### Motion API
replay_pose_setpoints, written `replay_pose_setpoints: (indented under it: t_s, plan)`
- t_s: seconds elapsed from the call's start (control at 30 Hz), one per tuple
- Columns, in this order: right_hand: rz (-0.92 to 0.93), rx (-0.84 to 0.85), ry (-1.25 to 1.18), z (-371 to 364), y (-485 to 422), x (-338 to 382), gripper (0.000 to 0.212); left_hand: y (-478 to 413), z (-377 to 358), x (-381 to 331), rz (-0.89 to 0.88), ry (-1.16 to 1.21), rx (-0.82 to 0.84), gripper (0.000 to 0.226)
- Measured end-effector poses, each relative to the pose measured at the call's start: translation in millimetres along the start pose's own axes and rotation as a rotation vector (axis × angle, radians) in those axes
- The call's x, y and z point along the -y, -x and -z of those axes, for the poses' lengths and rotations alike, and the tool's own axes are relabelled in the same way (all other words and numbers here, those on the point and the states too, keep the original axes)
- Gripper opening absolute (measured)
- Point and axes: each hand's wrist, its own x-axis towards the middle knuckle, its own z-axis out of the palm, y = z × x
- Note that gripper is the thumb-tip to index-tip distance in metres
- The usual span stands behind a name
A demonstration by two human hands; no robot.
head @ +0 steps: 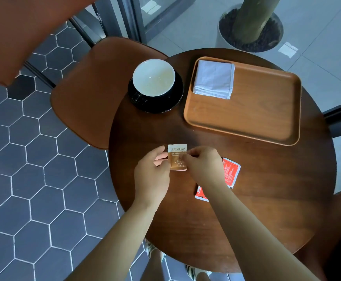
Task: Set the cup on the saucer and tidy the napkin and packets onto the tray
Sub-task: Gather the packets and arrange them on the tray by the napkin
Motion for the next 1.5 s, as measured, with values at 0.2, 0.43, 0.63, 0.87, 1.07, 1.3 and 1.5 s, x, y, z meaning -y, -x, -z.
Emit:
replay_pose_setpoints:
  t_s: [0.2, 0.43, 0.63, 0.87, 1.07, 1.3, 1.5]
  plan:
    - [0.071, -0.057, -0.042, 19, -2, -5, 0.014, -33, 4, 2, -0.532, -0.575, -0.066, 0.028]
    - [0.083, -0.189, -0.287, 68, -41, 1, 0.017, -59, -17, 17, -0.699, -0.892, -0.134, 0.037]
    - [0.061, -0.187, -0.285, 82, -79, 18, 0.016, -62, -20, 18, -0.673, -0.977, -0.106, 0.047]
    - [0.021, -0.139, -0.222, 73, -97, 31, 0.011, -64, -21, 19, -0.676, -0.985, -0.140, 0.047]
    - [0.066, -0.135, -0.055, 67, -102, 31, 0.009, -65, -22, 21, -0.682, -0.985, -0.163, 0.047]
    - [0.100, -0.138, 0.132, 70, -98, 33, 0.014, -66, -22, 23, -0.690, -0.976, -0.174, 0.047]
    - [0.141, -0.210, 0.114, 75, -88, 24, 0.015, -67, -23, 24, -0.693, -0.963, -0.184, 0.046]
